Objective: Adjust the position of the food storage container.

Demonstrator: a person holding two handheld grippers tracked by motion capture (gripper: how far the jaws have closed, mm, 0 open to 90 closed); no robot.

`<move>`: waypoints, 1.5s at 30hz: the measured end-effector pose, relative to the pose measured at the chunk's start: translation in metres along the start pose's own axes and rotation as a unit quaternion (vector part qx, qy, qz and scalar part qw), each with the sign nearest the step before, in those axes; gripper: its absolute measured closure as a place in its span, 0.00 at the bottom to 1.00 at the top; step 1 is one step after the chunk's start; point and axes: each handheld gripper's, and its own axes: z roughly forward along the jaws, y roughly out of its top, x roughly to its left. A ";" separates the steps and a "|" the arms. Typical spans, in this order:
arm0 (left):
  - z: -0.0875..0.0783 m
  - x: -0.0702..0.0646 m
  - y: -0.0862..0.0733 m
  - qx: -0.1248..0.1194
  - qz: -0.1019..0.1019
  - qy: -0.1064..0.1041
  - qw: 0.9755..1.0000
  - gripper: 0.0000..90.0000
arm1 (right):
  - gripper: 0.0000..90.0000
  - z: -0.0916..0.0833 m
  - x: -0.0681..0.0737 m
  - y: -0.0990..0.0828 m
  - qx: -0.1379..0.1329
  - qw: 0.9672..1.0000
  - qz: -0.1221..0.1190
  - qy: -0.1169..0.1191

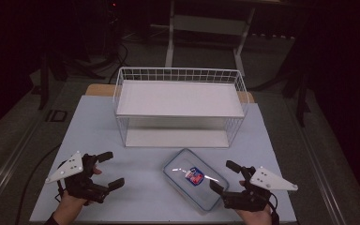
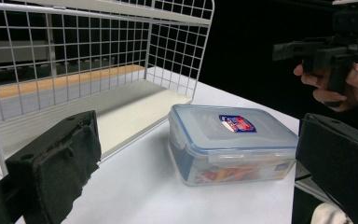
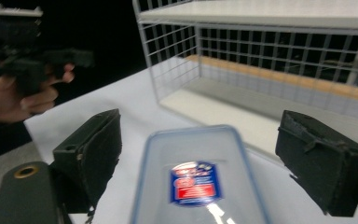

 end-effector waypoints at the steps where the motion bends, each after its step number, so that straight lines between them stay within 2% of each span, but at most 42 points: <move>1: 0.000 0.000 0.000 0.000 0.001 0.000 1.000 0.00 | 0.16 0.002 0.005 -0.001 0.010 1.000 -0.001 0.004; 2: 0.000 0.000 0.000 0.000 0.001 0.000 1.000 0.00 | 0.17 0.003 0.007 -0.003 0.016 1.000 -0.002 0.006; 4: 0.000 0.000 0.000 0.000 0.001 -0.001 1.000 0.00 | 0.24 0.004 0.013 -0.008 0.030 0.999 -0.002 0.011; 6: 0.001 0.000 0.000 0.002 0.001 -0.002 1.000 0.00 | 0.36 0.005 0.018 -0.015 0.050 0.999 -0.008 0.015; 7: 0.001 0.000 0.000 0.002 0.001 -0.002 1.000 0.00 | 0.46 0.006 0.022 -0.019 0.060 0.998 -0.008 0.015; 9: 0.002 0.000 0.000 0.004 0.001 -0.004 1.000 0.00 | 0.57 0.008 0.025 -0.024 0.078 0.996 -0.002 0.032; 14: 0.005 0.000 -0.001 0.010 0.003 -0.006 1.000 0.00 | 0.81 0.014 0.035 -0.035 0.108 0.993 -0.003 0.054; 16: 0.005 0.000 -0.001 0.012 0.004 -0.005 1.000 0.00 | 0.89 0.017 0.039 -0.039 0.127 0.990 -0.006 0.066; 17: 0.004 0.000 -0.001 0.011 0.003 -0.005 1.000 0.00 | 0.93 0.021 0.042 -0.044 0.144 0.987 -0.012 0.073; 19: 0.003 0.000 -0.001 0.009 0.003 -0.004 1.000 0.00 | 0.99 0.025 0.045 -0.050 0.164 0.984 -0.019 0.073; 23: 0.002 0.002 -0.001 0.007 -0.002 -0.004 1.000 0.00 | 1.00 0.030 0.049 -0.057 0.202 0.976 -0.029 0.074; 27: 0.004 0.002 -0.001 0.009 -0.002 -0.006 1.000 0.00 | 1.00 0.033 0.047 -0.060 0.221 0.973 -0.030 0.064; 29: 0.004 0.002 -0.001 0.009 -0.001 -0.006 1.000 0.00 | 1.00 0.034 0.046 -0.061 0.227 0.971 -0.025 0.067; 31: 0.004 0.002 -0.002 0.008 -0.001 -0.006 1.000 0.00 | 1.00 0.034 0.047 -0.061 0.231 0.970 -0.034 0.064; 33: 0.003 0.002 -0.002 0.007 0.000 -0.005 1.000 0.00 | 1.00 0.033 0.045 -0.061 0.231 0.970 -0.032 0.063; 39: 0.002 0.003 -0.002 0.004 -0.003 -0.004 1.000 0.00 | 1.00 0.026 0.033 -0.059 0.225 0.974 -0.022 0.032; 41: 0.004 0.002 -0.002 0.006 -0.002 -0.005 1.000 0.00 | 1.00 0.019 0.021 -0.057 0.219 0.976 -0.016 0.007; 45: 0.004 0.002 -0.002 0.005 -0.002 -0.006 1.000 0.00 | 1.00 0.013 0.010 -0.056 0.214 0.977 -0.010 -0.008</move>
